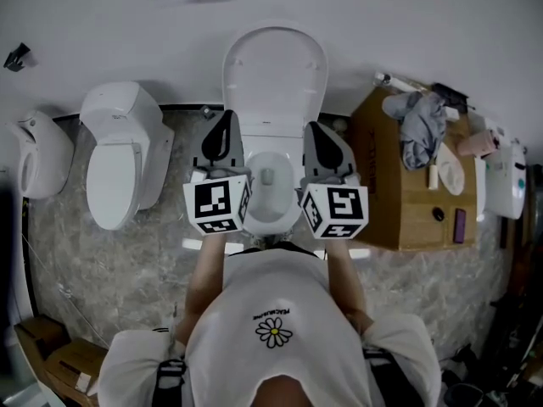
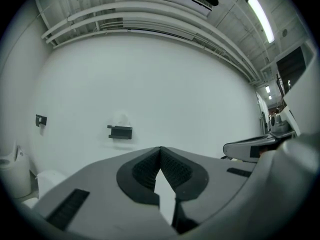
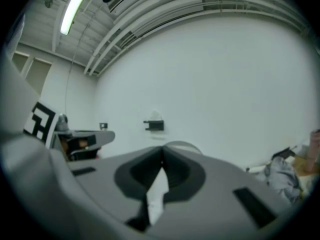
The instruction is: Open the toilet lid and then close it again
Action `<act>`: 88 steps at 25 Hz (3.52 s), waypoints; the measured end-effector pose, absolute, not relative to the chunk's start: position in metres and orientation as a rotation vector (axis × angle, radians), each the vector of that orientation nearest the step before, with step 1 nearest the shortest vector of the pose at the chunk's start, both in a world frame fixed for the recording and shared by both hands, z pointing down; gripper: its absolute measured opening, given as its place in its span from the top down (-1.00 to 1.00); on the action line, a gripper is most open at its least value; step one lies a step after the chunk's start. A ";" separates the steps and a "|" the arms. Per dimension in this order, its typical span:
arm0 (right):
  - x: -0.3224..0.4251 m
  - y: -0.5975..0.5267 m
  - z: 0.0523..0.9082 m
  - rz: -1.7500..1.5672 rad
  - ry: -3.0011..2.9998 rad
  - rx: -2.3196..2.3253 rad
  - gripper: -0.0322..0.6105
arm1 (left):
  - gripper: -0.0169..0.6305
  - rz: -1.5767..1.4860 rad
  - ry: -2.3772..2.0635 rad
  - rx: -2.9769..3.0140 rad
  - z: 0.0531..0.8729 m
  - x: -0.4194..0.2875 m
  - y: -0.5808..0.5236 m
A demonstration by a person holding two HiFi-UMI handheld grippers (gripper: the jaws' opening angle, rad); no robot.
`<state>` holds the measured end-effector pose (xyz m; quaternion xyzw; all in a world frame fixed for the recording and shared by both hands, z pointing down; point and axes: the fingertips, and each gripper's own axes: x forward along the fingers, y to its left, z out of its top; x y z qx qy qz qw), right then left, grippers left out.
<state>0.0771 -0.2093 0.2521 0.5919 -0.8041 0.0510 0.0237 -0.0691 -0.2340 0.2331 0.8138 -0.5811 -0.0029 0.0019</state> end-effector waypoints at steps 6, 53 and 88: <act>0.080 -0.190 0.264 0.175 -2.458 1.830 0.81 | 0.87 0.002 -1.811 2.583 0.231 -0.066 -0.215; 0.149 -0.526 0.376 0.207 -2.047 1.646 0.36 | 0.37 0.547 -1.795 2.378 0.374 -0.066 -0.549; 0.146 -0.393 0.378 0.014 -2.006 1.686 0.60 | 0.59 0.504 -1.787 2.486 0.378 -0.072 -0.414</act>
